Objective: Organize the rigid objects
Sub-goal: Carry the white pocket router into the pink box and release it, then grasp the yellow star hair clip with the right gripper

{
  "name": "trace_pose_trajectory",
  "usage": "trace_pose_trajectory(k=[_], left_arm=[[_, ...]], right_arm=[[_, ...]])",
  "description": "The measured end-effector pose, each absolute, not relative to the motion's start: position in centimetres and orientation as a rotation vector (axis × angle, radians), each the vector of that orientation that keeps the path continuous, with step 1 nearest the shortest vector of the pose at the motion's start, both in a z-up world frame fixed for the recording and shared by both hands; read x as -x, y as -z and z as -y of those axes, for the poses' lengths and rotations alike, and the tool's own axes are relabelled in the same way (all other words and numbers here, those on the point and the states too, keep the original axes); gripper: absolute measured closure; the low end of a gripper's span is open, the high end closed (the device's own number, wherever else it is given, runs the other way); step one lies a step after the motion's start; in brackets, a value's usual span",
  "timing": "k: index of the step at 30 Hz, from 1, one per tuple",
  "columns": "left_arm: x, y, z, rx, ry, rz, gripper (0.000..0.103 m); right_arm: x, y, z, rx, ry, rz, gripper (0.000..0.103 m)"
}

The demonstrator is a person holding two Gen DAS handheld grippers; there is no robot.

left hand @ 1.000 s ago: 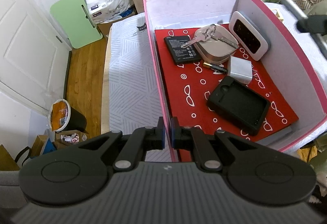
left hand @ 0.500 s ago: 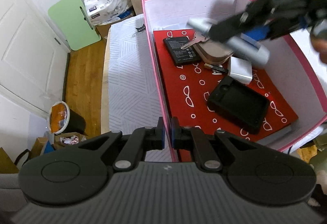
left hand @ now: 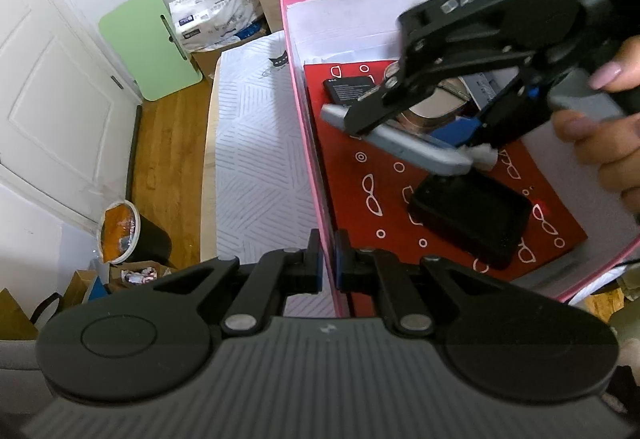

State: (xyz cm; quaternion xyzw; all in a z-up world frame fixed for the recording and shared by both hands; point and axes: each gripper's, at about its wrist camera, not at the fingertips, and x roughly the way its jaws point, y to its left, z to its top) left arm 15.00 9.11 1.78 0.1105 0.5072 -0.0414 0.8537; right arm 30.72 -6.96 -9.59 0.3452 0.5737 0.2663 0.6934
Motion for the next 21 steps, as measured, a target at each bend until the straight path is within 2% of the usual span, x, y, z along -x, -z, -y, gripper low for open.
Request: trace_pose_trajectory(k=[3,4,8,21], left_arm=[[-15.0,-1.8,-9.3,-0.227,0.085,-1.067,0.098],[-15.0,-1.8,-9.3,-0.220,0.087,-1.067,0.098],[-15.0,-1.9,-9.3,-0.223,0.086,-1.065,0.098],[-15.4,-1.4,-9.8,-0.181,0.088,-1.062,0.098]], right_arm=[[-30.3,10.9,6.1,-0.827,-0.562,-1.338,0.033],[-30.1,11.2,5.8,-0.844,-0.585,-1.369,0.026],[-28.9,10.8,5.3,-0.835,-0.644,-1.404,0.026],[-22.3,0.4,12.1,-0.617,-0.861,-1.122,0.021]])
